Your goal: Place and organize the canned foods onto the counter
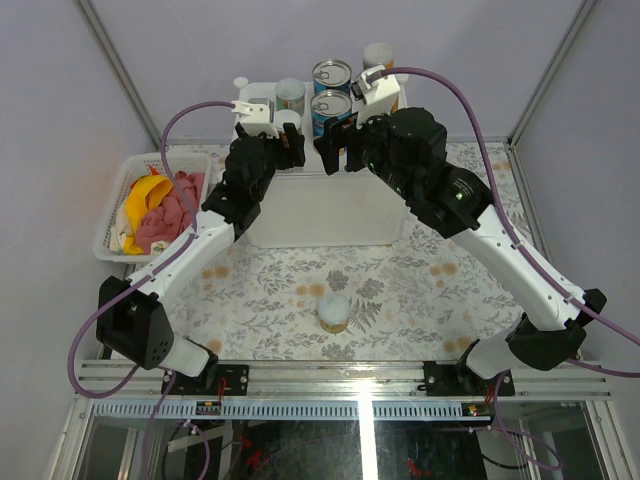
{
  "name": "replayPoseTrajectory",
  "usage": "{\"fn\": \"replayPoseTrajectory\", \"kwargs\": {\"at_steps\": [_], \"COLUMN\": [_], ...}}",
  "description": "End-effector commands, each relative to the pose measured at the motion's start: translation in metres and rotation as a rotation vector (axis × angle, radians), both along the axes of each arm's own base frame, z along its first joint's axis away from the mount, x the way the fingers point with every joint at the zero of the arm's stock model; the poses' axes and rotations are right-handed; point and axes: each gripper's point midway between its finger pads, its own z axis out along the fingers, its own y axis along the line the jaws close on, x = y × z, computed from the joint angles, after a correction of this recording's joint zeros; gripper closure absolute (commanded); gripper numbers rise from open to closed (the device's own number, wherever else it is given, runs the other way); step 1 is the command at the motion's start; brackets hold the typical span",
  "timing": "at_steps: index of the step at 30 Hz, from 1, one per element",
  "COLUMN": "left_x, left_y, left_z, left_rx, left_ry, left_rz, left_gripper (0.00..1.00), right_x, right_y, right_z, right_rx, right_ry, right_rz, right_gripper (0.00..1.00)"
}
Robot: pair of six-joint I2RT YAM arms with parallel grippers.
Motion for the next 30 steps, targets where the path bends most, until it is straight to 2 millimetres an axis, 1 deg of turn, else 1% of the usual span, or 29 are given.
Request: {"fn": "replayPoseTrajectory", "kwargs": {"at_steps": [1, 4, 7, 8, 11, 13, 18, 22, 24, 29, 30], "left_x": [0.005, 0.005, 0.003, 0.002, 0.000, -0.002, -0.009, -0.018, -0.026, -0.045, -0.050], "left_y": [-0.001, -0.001, 0.002, 0.004, 0.006, 0.007, 0.011, 0.015, 0.017, 0.021, 0.022], "left_z": [0.031, 0.031, 0.031, 0.031, 0.034, 0.036, 0.044, 0.050, 0.055, 0.063, 0.065], "left_rx": [-0.036, -0.035, -0.044, -0.049, -0.054, -0.055, -0.060, -0.064, -0.066, -0.071, -0.073], "left_ry": [-0.087, -0.082, -0.078, -0.079, -0.079, -0.081, -0.090, -0.096, -0.107, -0.116, -0.114], "left_rz": [-0.007, -0.010, 0.006, 0.011, 0.018, 0.022, 0.029, 0.034, 0.039, 0.047, 0.047], "left_gripper": [0.28, 0.26, 0.13, 0.10, 0.04, 0.01, 0.00, 0.00, 0.00, 0.00, 0.00], "right_x": [-0.006, -0.007, -0.008, -0.009, -0.010, -0.011, -0.014, -0.018, -0.021, -0.031, -0.034], "right_y": [-0.013, -0.014, -0.015, -0.015, -0.015, -0.016, -0.019, -0.023, -0.026, -0.031, -0.032], "right_z": [0.028, 0.027, 0.026, 0.026, 0.023, 0.022, 0.018, 0.009, 0.001, -0.032, -0.035], "right_rx": [0.056, 0.056, 0.055, 0.056, 0.055, 0.054, 0.047, 0.028, 0.015, -0.028, -0.029], "right_ry": [-0.063, -0.061, -0.058, -0.057, -0.048, -0.044, -0.031, -0.013, 0.002, 0.065, 0.074], "right_rz": [-0.023, -0.023, -0.023, -0.022, -0.017, -0.015, -0.015, -0.017, -0.017, -0.003, 0.005], "right_gripper": [0.21, 0.21, 0.21, 0.21, 0.21, 0.21, 0.21, 0.21, 0.21, 0.21, 0.21]}}
